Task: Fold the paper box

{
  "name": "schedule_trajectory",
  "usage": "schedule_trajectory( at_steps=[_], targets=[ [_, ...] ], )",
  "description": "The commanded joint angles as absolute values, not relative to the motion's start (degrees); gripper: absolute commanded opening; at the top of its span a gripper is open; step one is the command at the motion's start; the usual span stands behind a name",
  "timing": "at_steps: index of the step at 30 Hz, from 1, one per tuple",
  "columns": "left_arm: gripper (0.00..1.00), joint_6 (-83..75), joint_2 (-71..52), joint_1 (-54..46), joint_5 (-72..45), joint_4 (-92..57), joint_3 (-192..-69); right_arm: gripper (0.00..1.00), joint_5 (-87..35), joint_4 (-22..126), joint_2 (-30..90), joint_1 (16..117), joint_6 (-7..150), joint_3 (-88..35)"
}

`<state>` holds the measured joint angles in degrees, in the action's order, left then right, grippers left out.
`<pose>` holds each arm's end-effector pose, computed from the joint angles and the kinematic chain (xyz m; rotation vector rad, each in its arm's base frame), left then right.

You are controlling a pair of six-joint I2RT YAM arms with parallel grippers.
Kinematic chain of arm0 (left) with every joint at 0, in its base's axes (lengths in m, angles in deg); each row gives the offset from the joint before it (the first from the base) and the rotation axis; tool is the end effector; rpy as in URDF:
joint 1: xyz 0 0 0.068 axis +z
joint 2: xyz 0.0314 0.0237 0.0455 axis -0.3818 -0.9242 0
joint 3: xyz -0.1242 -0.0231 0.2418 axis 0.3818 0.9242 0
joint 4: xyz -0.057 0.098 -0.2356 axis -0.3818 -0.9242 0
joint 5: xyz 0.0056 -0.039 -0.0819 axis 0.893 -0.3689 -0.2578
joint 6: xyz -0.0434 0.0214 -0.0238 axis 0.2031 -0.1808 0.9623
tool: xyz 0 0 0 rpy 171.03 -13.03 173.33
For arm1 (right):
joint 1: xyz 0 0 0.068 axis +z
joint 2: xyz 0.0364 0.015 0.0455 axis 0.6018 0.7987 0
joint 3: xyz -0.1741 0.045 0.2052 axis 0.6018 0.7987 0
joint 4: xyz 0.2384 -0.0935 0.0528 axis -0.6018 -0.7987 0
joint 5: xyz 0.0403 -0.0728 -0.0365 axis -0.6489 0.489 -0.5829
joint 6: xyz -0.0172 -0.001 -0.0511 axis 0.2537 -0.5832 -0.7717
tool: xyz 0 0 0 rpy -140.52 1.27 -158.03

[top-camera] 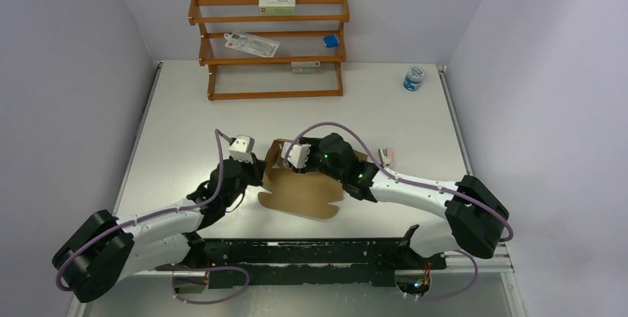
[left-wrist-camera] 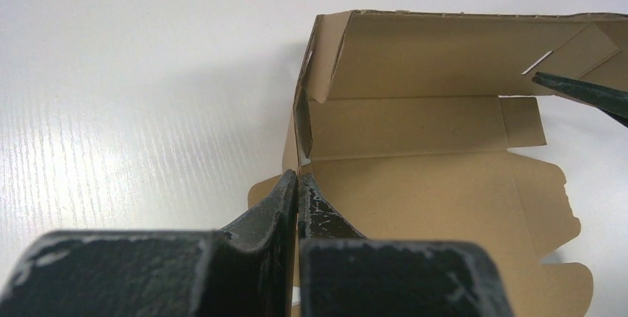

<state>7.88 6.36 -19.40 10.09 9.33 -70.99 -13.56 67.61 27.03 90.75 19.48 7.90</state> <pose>0.1559 -0.1270 0.1686 0.1251 1.9082 -0.5267 0.1795 0.2398 0.2334 -1.4418 1.3093 0.0220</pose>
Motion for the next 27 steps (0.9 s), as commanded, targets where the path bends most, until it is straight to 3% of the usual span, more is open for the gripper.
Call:
schedule_trajectory(
  at_steps=[1,9,18,27],
  targets=[
    [0.05,6.9,6.5,-20.0,10.7,8.4,-72.4,0.50,-15.6,66.8,27.2,89.3,21.2,7.3],
    [0.05,6.4,6.2,-20.2,10.9,8.5,-72.7,0.48,-17.3,65.3,29.7,87.4,20.9,5.6],
    [0.05,6.4,5.8,-20.4,11.3,7.7,-73.5,0.34,-19.3,62.5,29.5,87.5,20.0,7.0],
    [0.05,7.5,3.8,-20.7,9.5,8.9,-74.1,0.27,-20.3,61.8,29.1,87.6,20.1,9.2]
  ],
)
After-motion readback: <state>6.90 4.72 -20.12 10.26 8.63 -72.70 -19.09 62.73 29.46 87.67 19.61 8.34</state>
